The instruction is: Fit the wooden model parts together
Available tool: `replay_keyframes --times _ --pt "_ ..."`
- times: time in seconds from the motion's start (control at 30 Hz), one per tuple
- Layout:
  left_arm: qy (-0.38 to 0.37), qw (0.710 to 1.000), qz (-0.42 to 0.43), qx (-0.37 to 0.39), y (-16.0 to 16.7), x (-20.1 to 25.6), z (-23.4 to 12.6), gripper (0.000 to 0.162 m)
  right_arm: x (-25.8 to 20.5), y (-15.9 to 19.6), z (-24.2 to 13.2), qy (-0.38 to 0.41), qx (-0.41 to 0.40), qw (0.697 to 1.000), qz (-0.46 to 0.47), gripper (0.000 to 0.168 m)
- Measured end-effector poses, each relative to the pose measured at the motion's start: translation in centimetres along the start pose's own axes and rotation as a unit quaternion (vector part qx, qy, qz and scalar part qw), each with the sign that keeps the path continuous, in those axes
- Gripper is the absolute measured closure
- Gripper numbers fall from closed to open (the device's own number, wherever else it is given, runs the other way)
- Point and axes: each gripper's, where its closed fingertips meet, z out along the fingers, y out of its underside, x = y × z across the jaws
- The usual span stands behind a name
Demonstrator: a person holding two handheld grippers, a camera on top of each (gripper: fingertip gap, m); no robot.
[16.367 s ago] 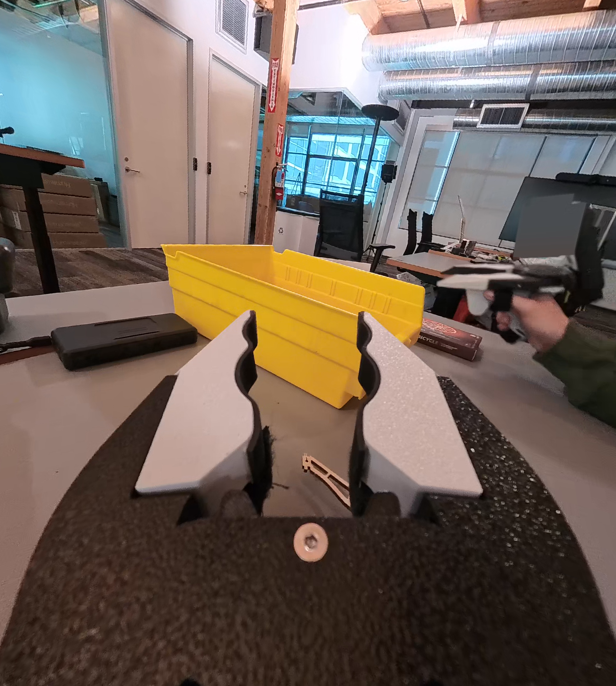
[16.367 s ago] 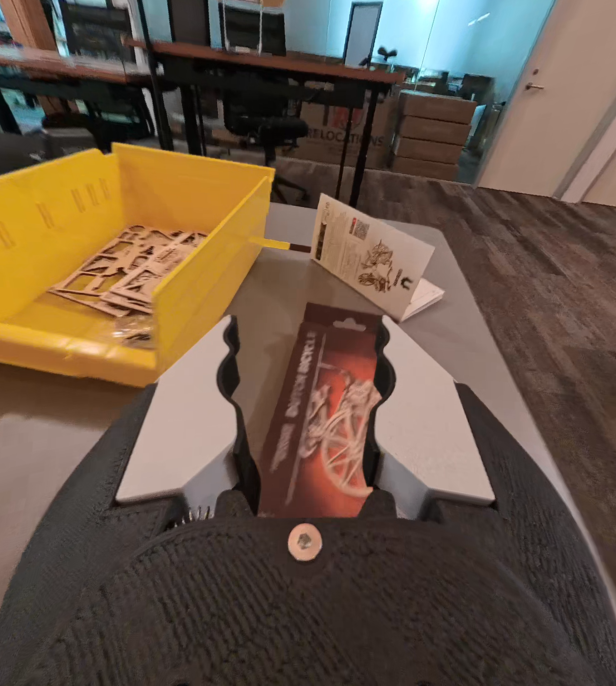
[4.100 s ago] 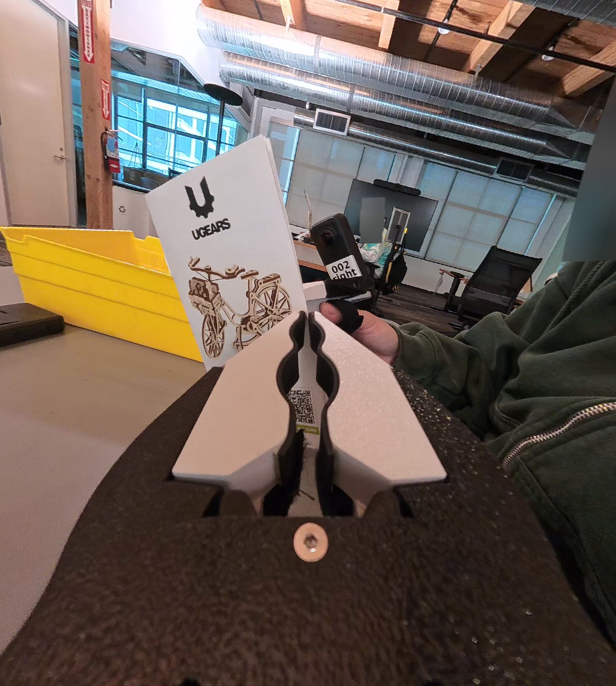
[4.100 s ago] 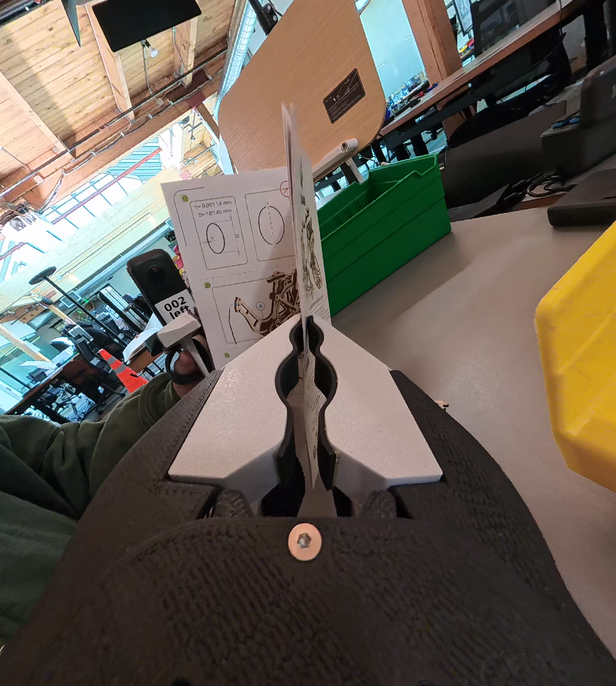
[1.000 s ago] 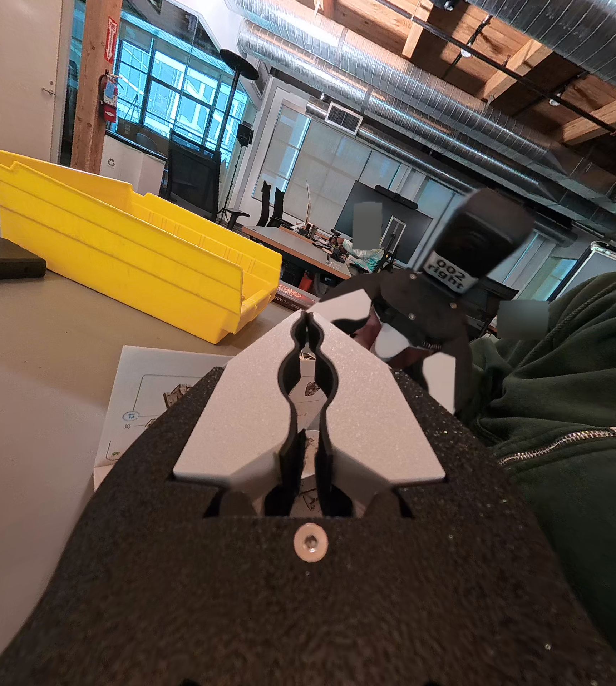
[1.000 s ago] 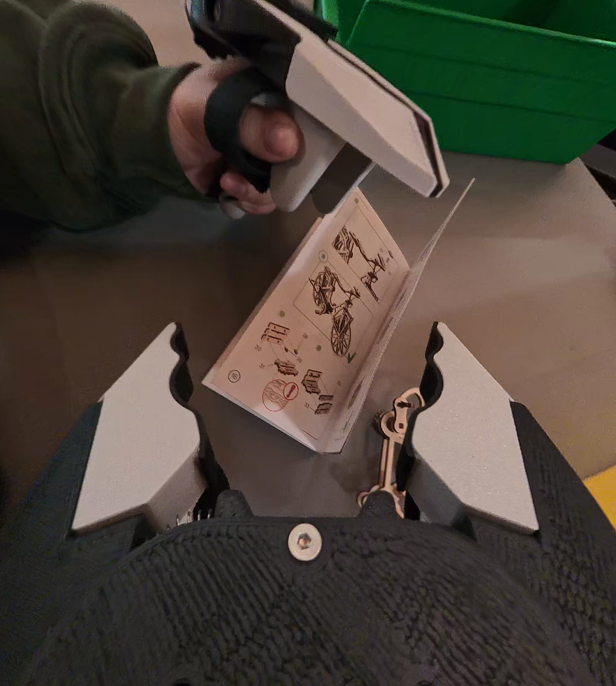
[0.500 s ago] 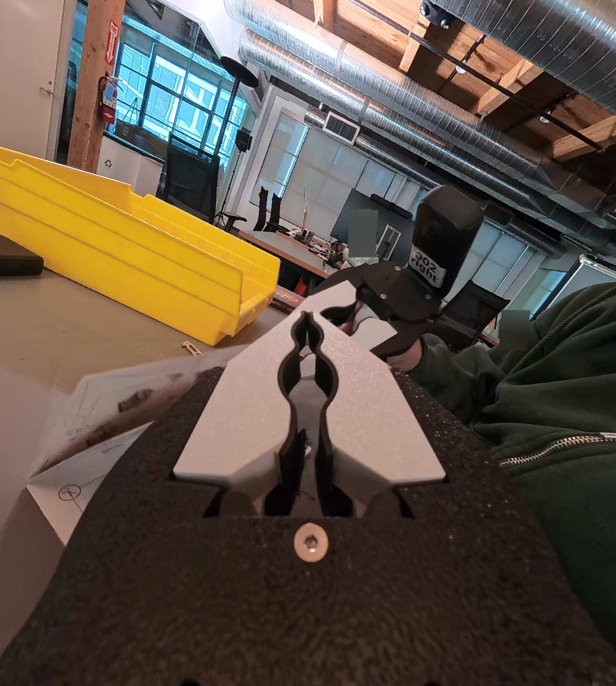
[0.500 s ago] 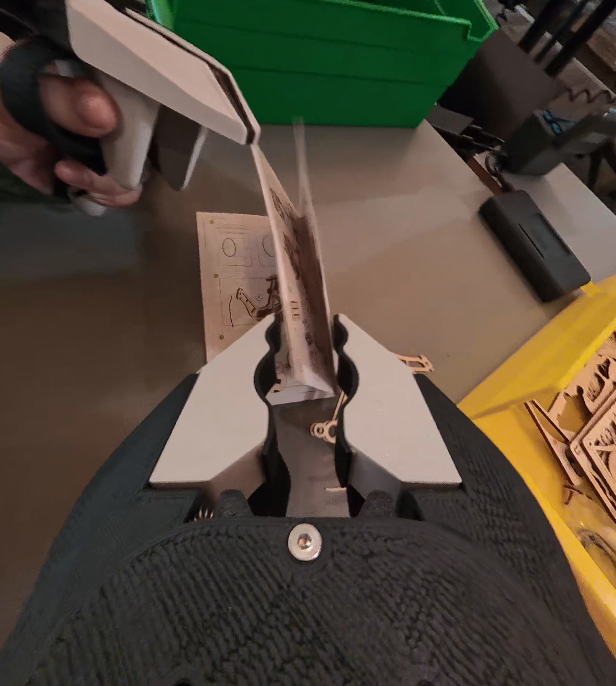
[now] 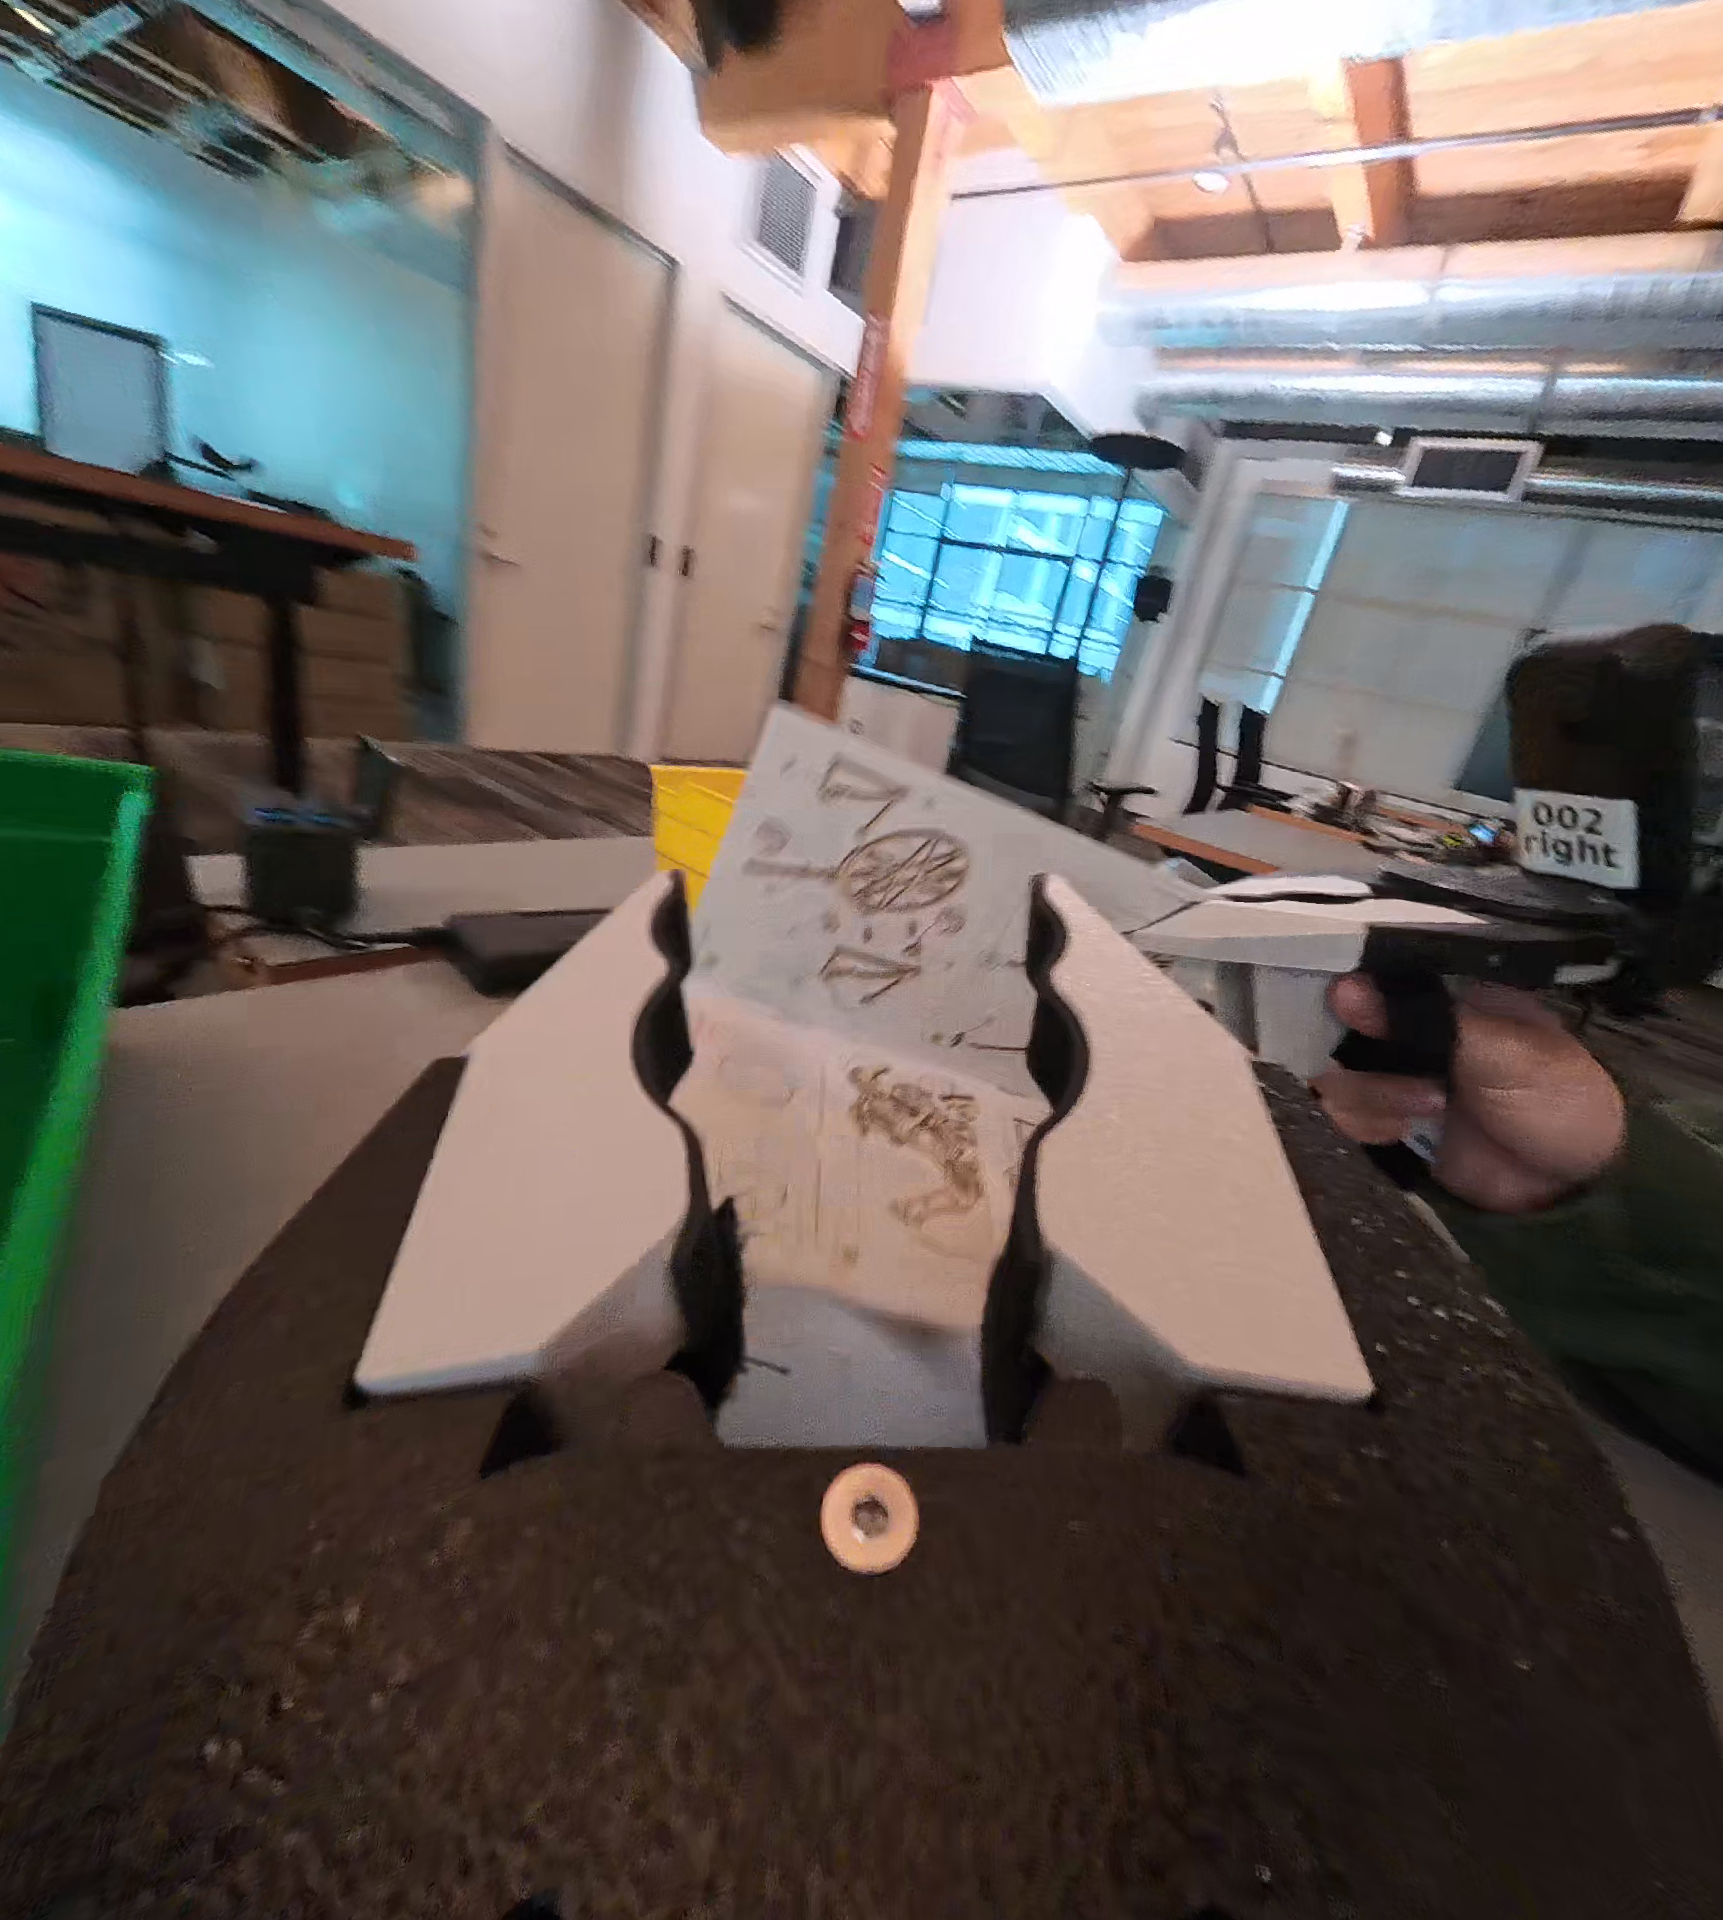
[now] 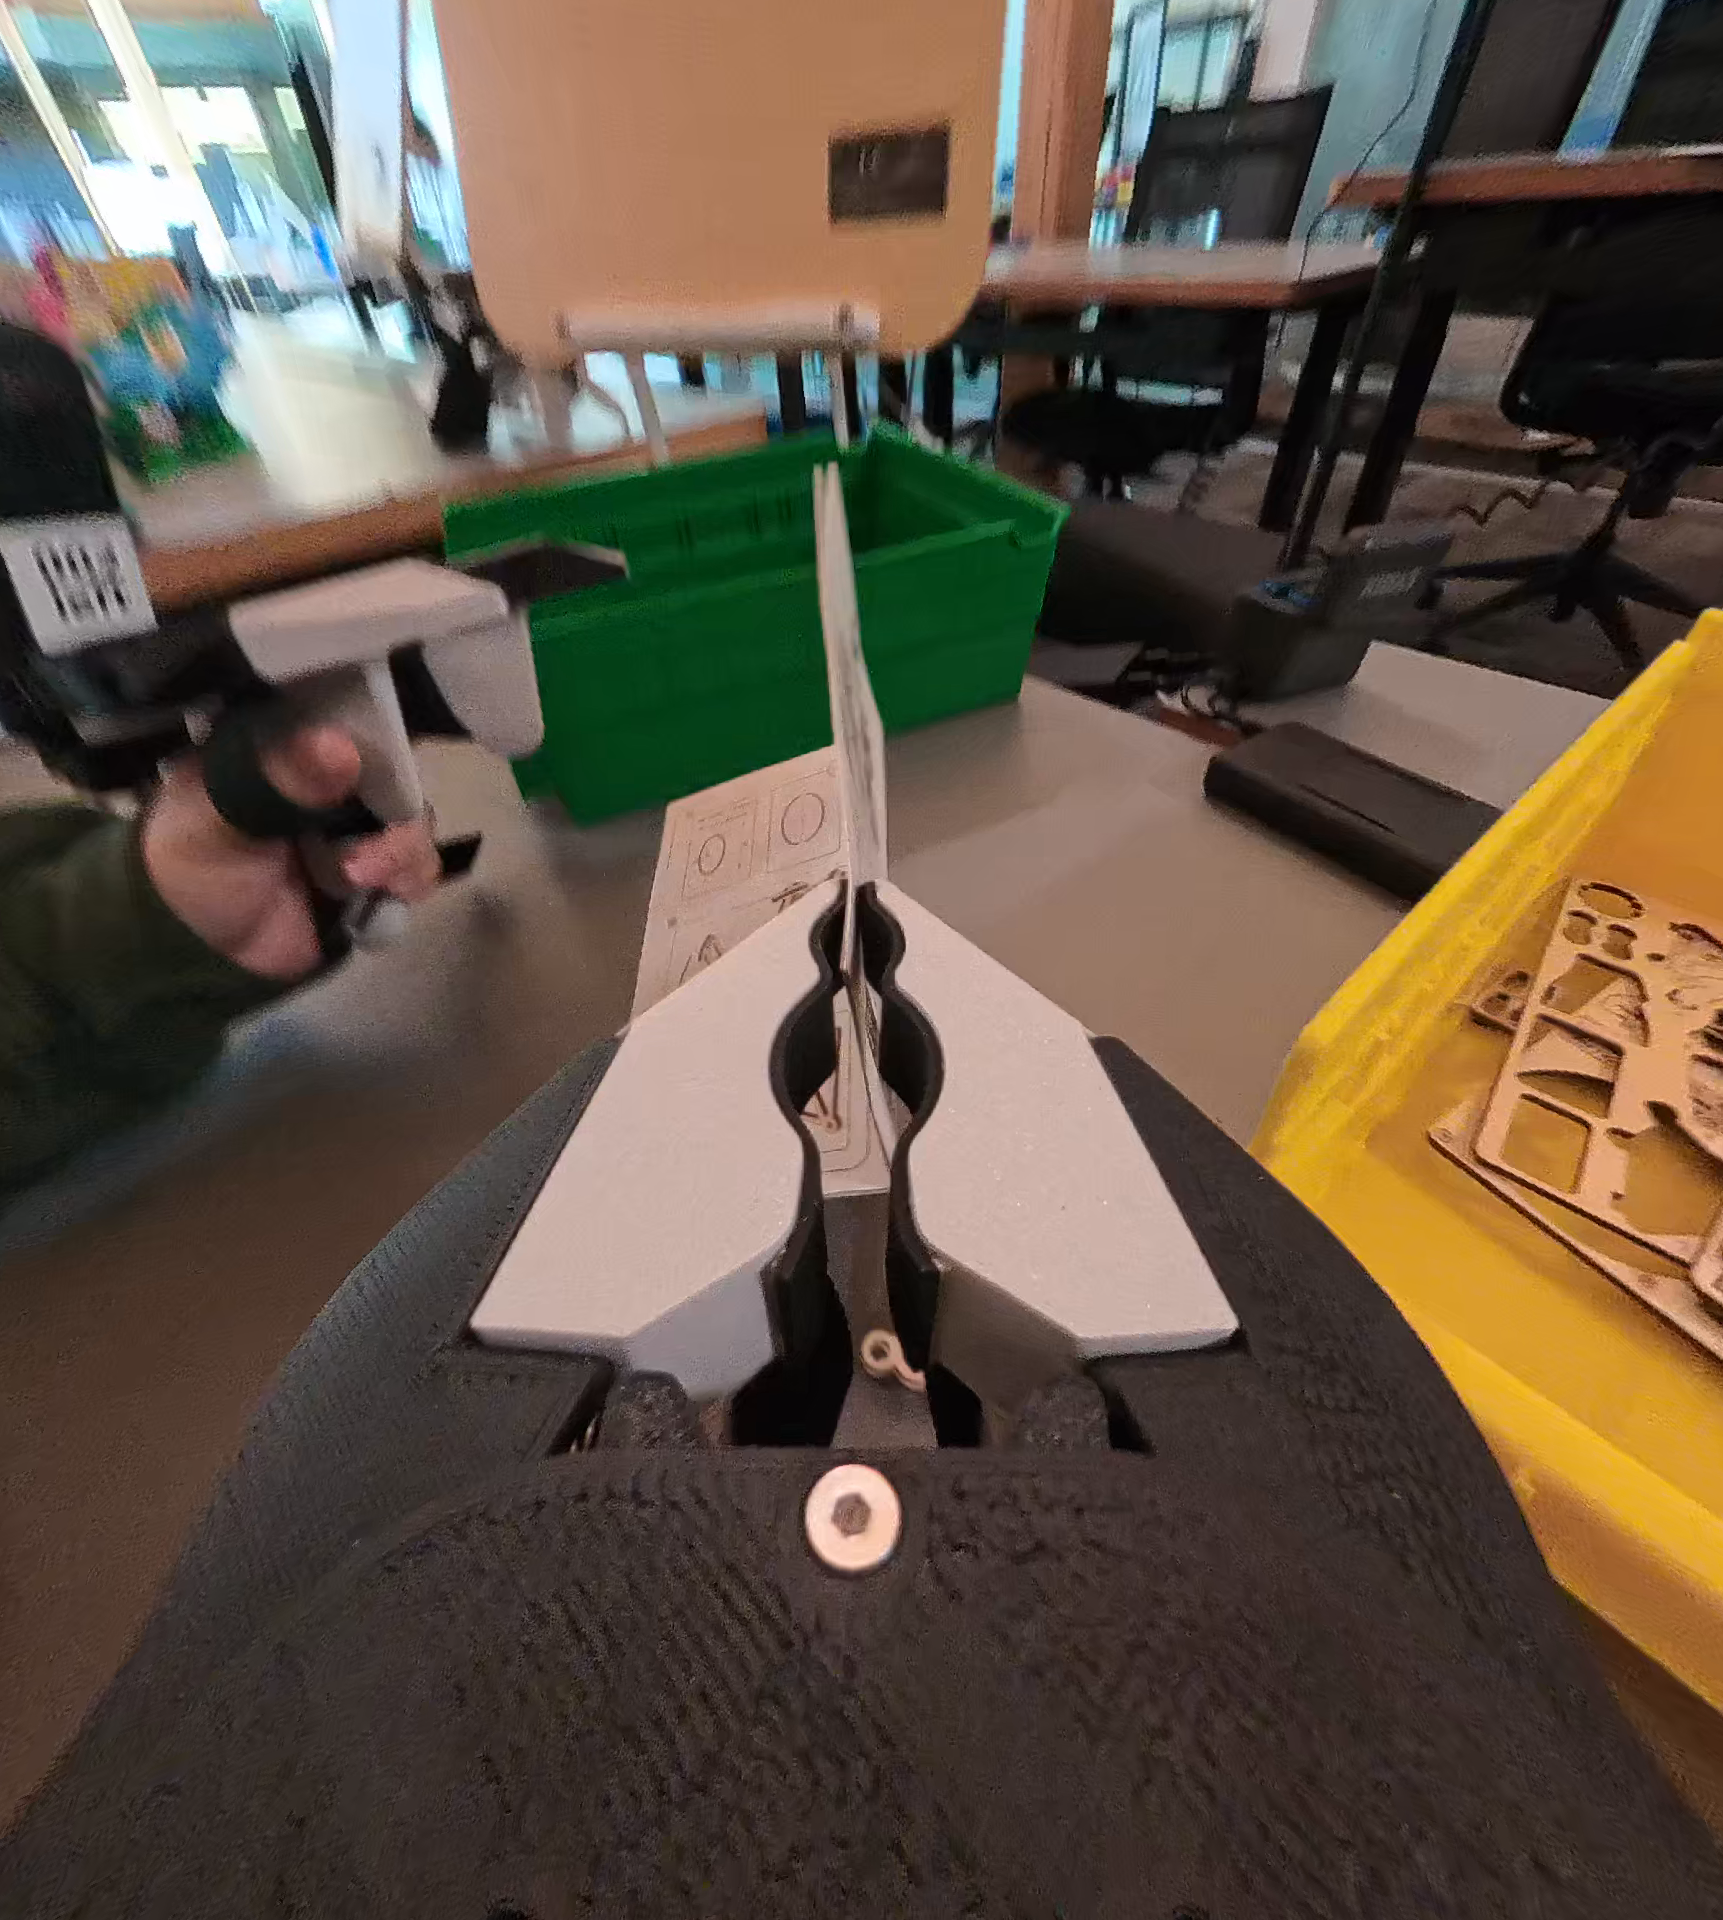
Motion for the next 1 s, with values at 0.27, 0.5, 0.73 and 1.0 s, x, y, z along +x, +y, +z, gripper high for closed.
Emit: replay_keyframes --times 0.27,0.5,0.73,1.0 --pt "0.067 0.989 -0.124 -0.050 2.1 1.4 0.8 0.086 1.3 -2.8 -1.9 -0.047 0.127 0.982 0.130 0.168" --pt "0.081 0.965 -0.232 -0.090 4.5 1.1 1.3 0.095 0.1 -4.0 -2.4 -0.076 0.165 0.976 0.119 0.168" --pt "0.153 0.953 -0.255 -0.055 3.0 2.8 1.0 0.145 -0.5 -4.4 -2.6 -0.099 0.178 0.971 0.125 0.168" --pt "0.163 0.968 -0.185 -0.046 2.3 3.9 0.7 0.162 1.1 -3.1 -1.9 -0.041 0.139 0.983 0.114 0.166"
